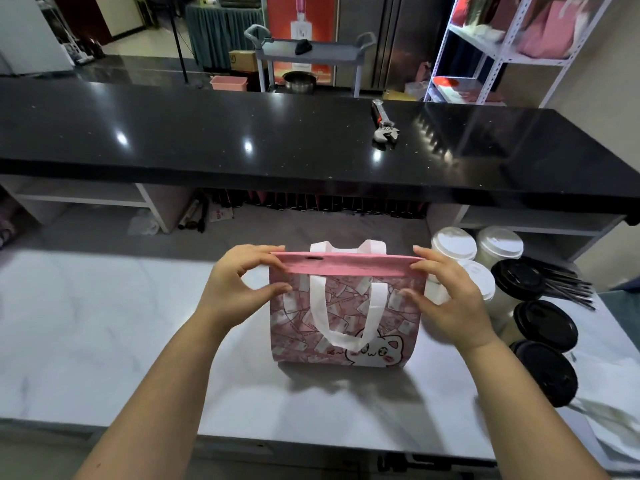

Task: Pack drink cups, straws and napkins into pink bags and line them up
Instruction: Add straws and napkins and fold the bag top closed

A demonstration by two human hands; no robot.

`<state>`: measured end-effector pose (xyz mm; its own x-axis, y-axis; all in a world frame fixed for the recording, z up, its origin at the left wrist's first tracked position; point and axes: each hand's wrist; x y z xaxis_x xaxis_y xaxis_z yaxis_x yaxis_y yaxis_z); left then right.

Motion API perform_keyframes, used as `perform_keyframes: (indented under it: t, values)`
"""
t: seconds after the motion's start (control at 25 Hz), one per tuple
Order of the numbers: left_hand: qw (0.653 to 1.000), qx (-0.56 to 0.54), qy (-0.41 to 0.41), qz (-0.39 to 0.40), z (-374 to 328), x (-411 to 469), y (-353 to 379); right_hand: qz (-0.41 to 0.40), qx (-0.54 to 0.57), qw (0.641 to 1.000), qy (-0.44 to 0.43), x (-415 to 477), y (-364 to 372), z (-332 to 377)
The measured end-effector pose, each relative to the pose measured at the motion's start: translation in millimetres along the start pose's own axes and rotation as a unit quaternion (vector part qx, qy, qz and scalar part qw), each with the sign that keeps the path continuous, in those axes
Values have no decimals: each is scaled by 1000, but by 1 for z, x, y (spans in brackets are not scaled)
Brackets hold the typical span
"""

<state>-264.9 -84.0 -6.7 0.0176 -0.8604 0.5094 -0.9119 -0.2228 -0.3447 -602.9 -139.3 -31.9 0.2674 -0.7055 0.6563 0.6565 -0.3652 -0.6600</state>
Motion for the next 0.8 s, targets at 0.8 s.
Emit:
perform_keyframes:
  t: [0.8]
  values:
    - [945, 327, 32, -6, -19, 15, 60, 164, -225, 960, 28, 50, 10, 48]
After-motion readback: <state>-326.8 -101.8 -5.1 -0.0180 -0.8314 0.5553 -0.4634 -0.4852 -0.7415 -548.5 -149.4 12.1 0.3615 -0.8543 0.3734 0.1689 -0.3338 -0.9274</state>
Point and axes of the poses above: each hand's wrist, its own x-axis towards the middle knuckle, its own y-axis out of the palm, z = x × y, and after that the axes turned 14 degrees about -x, right-handed
